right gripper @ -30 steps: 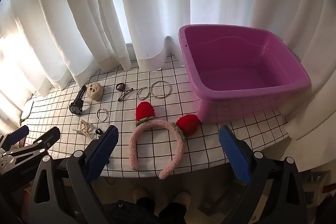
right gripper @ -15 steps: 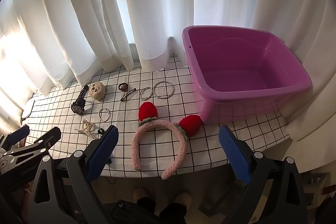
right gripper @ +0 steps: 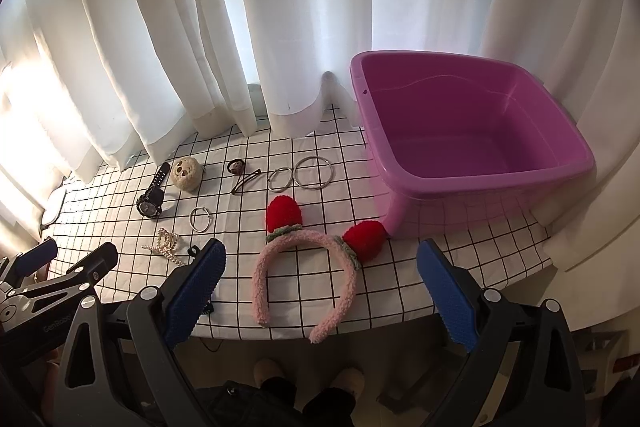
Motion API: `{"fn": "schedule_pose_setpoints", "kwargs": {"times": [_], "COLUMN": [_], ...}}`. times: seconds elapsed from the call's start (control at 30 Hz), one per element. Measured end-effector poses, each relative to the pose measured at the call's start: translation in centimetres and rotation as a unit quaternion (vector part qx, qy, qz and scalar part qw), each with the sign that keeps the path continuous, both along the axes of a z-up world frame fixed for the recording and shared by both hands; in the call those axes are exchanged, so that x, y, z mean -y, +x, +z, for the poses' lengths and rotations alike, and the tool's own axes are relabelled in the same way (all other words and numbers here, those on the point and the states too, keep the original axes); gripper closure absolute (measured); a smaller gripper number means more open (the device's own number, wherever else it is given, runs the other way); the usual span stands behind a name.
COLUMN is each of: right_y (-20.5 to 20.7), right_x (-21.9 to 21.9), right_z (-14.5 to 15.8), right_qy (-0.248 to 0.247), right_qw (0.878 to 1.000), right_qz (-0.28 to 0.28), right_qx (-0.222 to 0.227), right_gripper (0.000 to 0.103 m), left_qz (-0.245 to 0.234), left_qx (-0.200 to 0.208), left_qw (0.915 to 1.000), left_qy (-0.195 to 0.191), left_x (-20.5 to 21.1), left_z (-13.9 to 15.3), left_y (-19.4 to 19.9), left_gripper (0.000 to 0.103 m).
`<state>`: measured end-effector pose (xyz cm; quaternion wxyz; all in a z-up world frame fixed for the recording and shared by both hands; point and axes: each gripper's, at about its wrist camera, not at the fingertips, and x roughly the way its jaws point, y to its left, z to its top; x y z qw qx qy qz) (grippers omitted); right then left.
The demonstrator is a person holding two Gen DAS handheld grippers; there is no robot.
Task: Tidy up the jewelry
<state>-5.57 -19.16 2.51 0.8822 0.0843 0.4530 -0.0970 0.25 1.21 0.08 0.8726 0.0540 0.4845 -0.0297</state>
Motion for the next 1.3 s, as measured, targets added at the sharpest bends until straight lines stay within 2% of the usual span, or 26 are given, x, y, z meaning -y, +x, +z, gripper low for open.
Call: {"fn": "schedule_pose_setpoints", "kwargs": {"times": [1.0,1.3], "right_y": [0.3,0.3], "right_x": [-0.7,-0.8], "right_z": [-0.2,-1.9], "right_qy": [-0.001,0.009], "right_qw": [1.0,1.0], "right_qz": [0.004,0.014], "right_qx": [0.0,-0.002], "right_gripper": [0.011,0.011], "left_qz": [0.004,0.024], "left_qx": [0.001,-0.028], "left_qw": [1.0,0.9991], "left_qy": [-0.004,-0.021], "left_x": [-0.9,-2.5], "left_z": [-0.4,-2.1], "left_y": [-0.3,0.5], "left_gripper": [0.006,0.006]}}
